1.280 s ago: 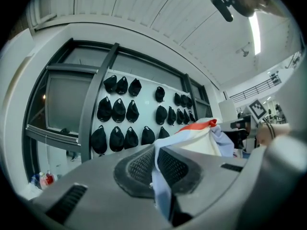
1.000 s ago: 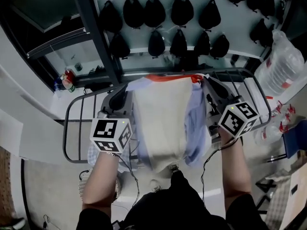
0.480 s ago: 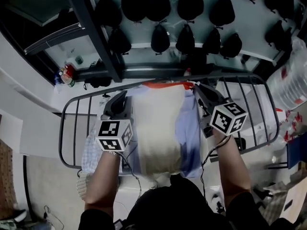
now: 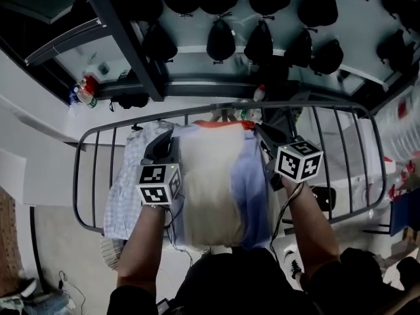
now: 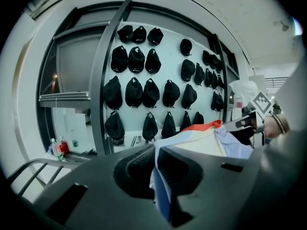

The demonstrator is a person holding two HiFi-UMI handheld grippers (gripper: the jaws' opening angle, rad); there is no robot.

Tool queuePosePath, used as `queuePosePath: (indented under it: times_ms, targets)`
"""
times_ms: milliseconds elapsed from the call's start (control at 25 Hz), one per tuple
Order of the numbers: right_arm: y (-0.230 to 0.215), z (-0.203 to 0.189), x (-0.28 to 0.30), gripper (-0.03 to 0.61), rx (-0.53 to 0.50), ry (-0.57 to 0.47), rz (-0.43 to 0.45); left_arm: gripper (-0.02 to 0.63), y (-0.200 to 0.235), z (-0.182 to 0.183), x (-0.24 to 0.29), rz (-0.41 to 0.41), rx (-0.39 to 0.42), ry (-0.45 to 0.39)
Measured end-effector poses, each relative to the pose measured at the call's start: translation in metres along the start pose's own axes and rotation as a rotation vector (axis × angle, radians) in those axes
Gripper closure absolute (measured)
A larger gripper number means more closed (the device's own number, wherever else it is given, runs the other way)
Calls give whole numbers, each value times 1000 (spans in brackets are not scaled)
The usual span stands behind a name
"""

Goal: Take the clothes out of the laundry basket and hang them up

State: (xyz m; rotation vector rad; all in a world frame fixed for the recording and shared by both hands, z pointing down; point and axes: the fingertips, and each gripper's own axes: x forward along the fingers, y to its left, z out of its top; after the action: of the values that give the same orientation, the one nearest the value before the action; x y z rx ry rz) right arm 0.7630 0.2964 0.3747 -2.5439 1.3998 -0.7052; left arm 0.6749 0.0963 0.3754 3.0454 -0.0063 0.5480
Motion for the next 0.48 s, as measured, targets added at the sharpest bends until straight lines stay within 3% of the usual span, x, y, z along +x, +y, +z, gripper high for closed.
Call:
queuePosePath:
  times_ms: [480]
  targets:
    - [-12, -41, 34, 557, -6, 142, -10, 598, 20, -52, 27, 55, 29, 97]
